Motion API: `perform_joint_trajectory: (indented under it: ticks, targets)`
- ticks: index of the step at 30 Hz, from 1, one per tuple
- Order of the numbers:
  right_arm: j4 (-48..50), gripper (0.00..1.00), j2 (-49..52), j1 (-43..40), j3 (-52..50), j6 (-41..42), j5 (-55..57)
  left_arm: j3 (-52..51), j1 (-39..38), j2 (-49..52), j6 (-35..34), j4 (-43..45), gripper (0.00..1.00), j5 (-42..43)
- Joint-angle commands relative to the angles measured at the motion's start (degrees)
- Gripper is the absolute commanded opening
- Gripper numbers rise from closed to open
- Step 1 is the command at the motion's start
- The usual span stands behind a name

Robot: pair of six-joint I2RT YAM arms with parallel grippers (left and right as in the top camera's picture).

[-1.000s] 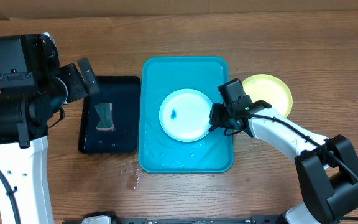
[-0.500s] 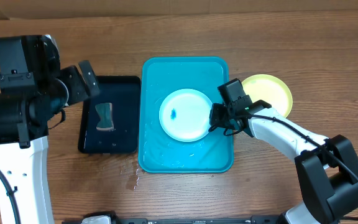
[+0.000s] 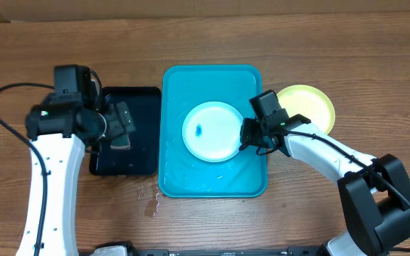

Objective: Clean dirty plates on tray and stack at the side
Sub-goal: 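Lower the left gripper onto the black tray and grasp the sponge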

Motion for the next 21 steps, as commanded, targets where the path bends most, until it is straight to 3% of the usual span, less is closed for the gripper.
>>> perform_joint_trajectory:
  ticks: [1,4,16,21]
  targets:
    - [0.35,0.34,0.15,0.07,-0.24,0.2,0.31,-4.28,-0.07,0.33,0.96,4.9,0.61,-0.07]
    - [0.37,0.34,0.13,0.07,-0.24,0.2,0.31,-7.3,-0.07,1.51,2.01,8.31,0.31,-0.11]
    - [0.33,0.34,0.15,0.07,-0.24,0.17,0.31,-9.29,0.07,15.04,7.61,17.38,0.35,-0.26]
    - [0.35,0.34,0.15,0.07,-0.24,0.17,0.31,-9.29,0.07,17.14,7.76,19.12,0.39,-4.59]
